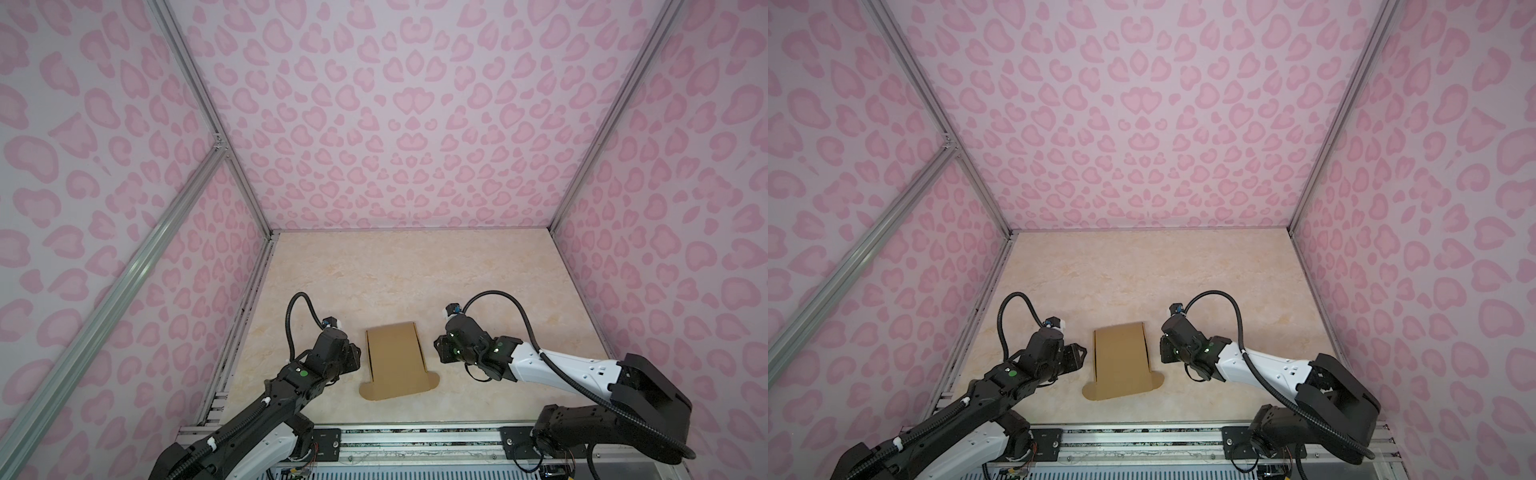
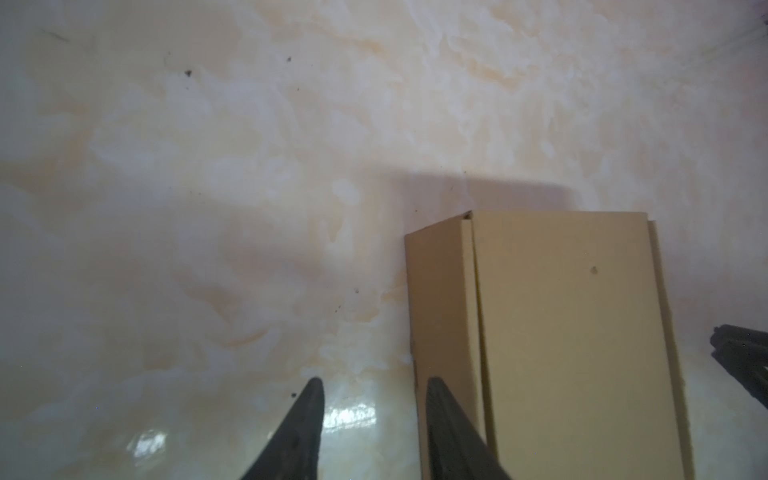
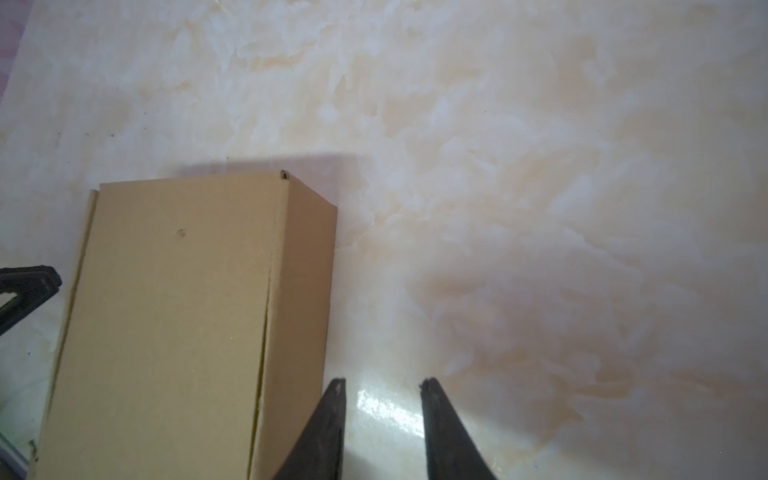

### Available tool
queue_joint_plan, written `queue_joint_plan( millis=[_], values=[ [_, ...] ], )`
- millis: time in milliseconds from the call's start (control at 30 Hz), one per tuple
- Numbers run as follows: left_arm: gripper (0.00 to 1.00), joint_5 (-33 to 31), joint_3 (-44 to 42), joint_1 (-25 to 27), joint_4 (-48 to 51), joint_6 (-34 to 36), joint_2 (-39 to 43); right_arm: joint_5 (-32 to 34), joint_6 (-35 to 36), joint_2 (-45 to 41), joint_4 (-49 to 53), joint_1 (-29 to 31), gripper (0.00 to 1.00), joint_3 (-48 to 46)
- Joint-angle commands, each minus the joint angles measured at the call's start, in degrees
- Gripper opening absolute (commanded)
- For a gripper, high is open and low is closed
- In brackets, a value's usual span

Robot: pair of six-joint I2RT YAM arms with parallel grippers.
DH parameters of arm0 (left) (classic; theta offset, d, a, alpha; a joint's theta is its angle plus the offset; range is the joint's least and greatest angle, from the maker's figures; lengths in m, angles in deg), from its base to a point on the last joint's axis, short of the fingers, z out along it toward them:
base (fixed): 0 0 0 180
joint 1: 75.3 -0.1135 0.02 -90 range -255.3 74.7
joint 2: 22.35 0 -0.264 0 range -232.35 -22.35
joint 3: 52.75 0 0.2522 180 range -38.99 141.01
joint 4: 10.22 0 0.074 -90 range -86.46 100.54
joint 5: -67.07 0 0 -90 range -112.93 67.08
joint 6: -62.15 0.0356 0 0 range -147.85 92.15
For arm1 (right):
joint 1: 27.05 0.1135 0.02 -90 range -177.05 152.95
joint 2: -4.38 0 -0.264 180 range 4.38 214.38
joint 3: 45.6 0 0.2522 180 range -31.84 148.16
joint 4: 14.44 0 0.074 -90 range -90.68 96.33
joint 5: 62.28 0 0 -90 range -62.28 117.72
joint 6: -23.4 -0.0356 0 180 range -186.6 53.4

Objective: Fold the paper box

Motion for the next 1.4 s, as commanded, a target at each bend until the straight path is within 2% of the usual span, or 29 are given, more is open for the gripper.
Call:
queue_joint_plan(
  millis=[0, 100, 167, 467, 633, 900, 1367],
  values=[
    [0.39, 2.57, -1.27, -0.42, -3.06, -2.18, -1.33, -2.27, 0.25, 3.42, -2.07, 0.54, 0.31, 0.60],
    [0.37, 4.91, -2.69, -0.50, -7.14, -3.68, -3.82, -1.58, -0.12, 5.38, -3.21, 1.66, 0.30, 1.67],
    [0.32, 6.29, -2.66, -0.49, -9.41, -3.83, -6.10, -0.91, -0.36, 6.40, -3.46, 2.10, 0.30, 2.18],
    [0.31, 9.84, -1.76, -0.07, -17.38, -5.53, -11.64, 4.50, 1.06, 11.65, -0.80, 6.43, 0.29, 7.26],
    [0.29, 9.89, -1.23, 2.66, -20.84, -7.76, -15.59, 5.76, 1.33, 14.00, 0.42, 8.55, 0.29, 10.26],
    [0.28, 7.33, 1.09, 9.08, -23.83, -9.91, -17.94, 4.39, 1.96, 16.62, -0.40, 10.45, 0.27, 13.74],
    [0.27, 7.10, 0.47, 11.60, -30.86, -12.61, -19.40, -2.86, 0.71, 18.20, -6.62, 12.11, 0.26, 15.37]
  ],
)
